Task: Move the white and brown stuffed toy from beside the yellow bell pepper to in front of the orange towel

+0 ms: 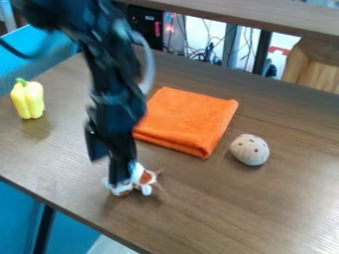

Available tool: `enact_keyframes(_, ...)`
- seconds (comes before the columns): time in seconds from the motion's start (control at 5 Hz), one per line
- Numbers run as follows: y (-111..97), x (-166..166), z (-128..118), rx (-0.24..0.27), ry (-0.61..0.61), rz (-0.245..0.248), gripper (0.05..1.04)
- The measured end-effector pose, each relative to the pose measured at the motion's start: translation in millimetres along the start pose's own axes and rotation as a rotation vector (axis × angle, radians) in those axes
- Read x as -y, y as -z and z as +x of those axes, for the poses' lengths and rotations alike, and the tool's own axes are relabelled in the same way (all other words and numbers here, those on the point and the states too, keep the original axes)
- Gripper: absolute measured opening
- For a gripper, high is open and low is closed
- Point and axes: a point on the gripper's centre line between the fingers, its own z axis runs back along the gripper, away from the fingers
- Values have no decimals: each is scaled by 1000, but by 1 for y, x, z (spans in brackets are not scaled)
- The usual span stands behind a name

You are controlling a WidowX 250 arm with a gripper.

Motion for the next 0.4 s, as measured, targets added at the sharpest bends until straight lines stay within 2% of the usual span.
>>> enact_keyframes(0.2,-42,-34,-18,115,-184,-91,1004)
enact_keyframes(0.4,-78,-75,-38,149,-314,-5,1003)
